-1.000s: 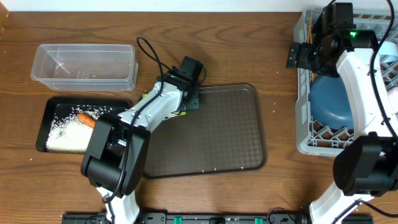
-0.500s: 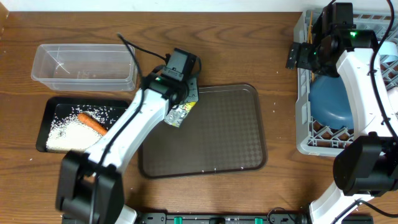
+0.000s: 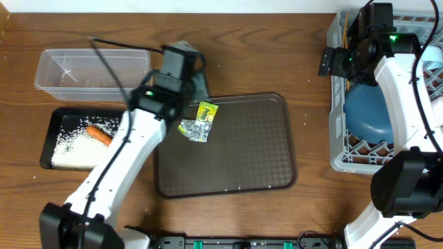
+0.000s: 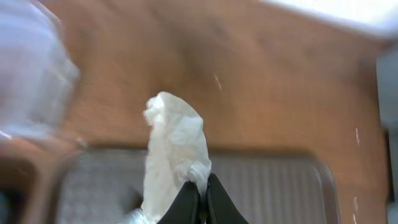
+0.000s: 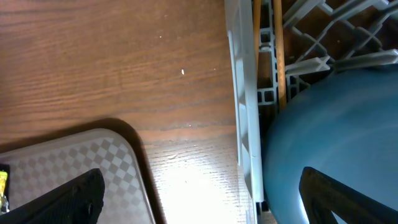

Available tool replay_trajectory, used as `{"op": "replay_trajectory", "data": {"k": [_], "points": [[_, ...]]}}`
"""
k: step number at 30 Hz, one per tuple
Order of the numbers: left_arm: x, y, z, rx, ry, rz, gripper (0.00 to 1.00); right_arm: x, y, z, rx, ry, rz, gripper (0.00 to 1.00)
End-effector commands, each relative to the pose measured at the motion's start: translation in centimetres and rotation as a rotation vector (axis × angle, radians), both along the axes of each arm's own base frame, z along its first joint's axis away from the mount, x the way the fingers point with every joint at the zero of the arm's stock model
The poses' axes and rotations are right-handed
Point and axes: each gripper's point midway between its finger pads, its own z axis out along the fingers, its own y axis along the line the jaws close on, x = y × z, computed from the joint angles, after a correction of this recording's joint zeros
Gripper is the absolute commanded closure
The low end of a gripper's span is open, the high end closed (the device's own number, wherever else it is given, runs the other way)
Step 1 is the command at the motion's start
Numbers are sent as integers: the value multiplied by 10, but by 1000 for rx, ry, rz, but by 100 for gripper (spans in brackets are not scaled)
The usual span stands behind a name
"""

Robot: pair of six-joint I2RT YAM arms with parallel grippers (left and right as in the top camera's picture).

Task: Sort waste into correct bins and load items into the dishwasher rack
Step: 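Lift the foil and tissue with the left gripper into the clear bin, then reach the left gripper to the yellow Pandan snack wrapper and grasp it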

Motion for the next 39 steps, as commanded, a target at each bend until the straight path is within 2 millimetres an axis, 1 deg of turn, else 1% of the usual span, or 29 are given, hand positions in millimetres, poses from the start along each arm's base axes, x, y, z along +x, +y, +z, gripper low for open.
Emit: {"op": "replay_trajectory", "data": {"k": [1,4,7,10,11,13,14,15,16,17,18,19,20,21,23,25,26,28,29,30,31,32,34,35,37,39], "points": [[19,48,22,38,-103,152,94,1,0,14,1,-33,-11,1],[40,80,36,19,-184,233,94,1,0,14,2,-33,-10,1],[52,113,41,14,-230,310,94,1,0,14,1,-33,-11,1],[60,142,34,21,-230,372,94,1,0,14,1,-33,-10,1],[61,148,30,24,-225,385,93,1,0,14,1,-33,-11,1],[66,162,16,31,-200,413,86,1,0,14,1,-33,-11,1],[67,166,10,34,-187,421,83,1,0,14,2,-33,-10,1],[68,171,0,39,-167,431,67,1,0,14,2,-33,-10,1],[69,174,-7,42,-151,438,57,1,0,14,1,-33,-11,1],[69,178,-15,46,-133,444,43,1,0,14,2,-33,-10,1],[69,179,-18,48,-123,448,28,1,0,14,1,-33,-11,1],[69,180,-21,49,-115,449,16,1,0,14,2,-33,-10,1],[68,180,-21,49,-113,449,10,1,0,14,1,-33,-11,1],[67,180,-18,48,-118,449,9,1,0,14,1,-33,-11,1],[65,177,-7,37,-137,438,7,1,0,14,1,-33,-11,1],[61,167,12,13,-175,409,5,1,0,14,2,-33,-10,1],[58,159,25,-7,-198,384,4,1,0,14,2,-33,-10,1],[50,139,46,-55,-230,315,3,1,0,14,1,-33,-11,1],[43,124,56,-91,-235,262,3,1,0,14,2,-33,-10,1],[34,107,63,-132,-225,198,3,1,0,14,1,-33,-11,1],[24,91,64,-169,-201,140,3,1,0,14,2,-33,-10,1],[11,76,62,-203,-156,84,2,1,0,14,1,-33,-11,1],[-12,58,49,-225,-54,35,2,1,0,14,1,-33,-11,1],[-23,53,38,-220,10,26,2,1,0,14,1,-33,-11,1],[-48,45,10,-199,161,22,2,1,0,14,1,-33,-11,1],[-69,41,-20,-183,310,65,2,1,0,14,2,-33,-10,1]]}}
